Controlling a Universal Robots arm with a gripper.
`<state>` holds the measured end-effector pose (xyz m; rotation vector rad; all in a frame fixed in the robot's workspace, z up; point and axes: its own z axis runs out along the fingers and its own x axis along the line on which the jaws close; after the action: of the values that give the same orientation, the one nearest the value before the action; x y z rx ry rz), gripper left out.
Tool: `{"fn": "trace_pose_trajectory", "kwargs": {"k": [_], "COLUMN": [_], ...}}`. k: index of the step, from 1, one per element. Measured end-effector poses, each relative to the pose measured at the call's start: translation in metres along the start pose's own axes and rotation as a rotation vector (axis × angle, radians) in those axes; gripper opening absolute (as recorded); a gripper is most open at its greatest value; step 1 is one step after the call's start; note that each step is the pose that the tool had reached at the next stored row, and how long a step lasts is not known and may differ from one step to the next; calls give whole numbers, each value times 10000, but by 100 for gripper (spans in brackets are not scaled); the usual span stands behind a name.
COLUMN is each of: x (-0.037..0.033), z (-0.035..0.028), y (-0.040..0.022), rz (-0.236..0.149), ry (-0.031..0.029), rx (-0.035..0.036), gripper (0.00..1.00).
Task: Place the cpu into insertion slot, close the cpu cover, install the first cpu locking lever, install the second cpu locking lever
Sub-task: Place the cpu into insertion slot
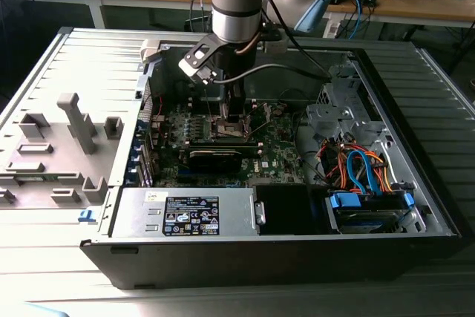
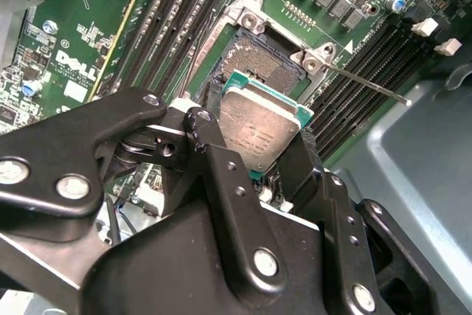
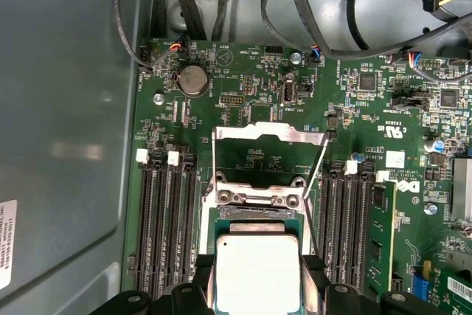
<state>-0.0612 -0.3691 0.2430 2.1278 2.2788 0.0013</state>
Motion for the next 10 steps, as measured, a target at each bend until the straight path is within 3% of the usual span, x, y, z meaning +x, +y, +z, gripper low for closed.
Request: {"fn": "trace_pose_trajectory", "kwargs": {"k": [10], "x": [-2], "z": [39], "y": [-1], "rz": [4], "ry": [1], "rx": [-1], "gripper": [55]}}
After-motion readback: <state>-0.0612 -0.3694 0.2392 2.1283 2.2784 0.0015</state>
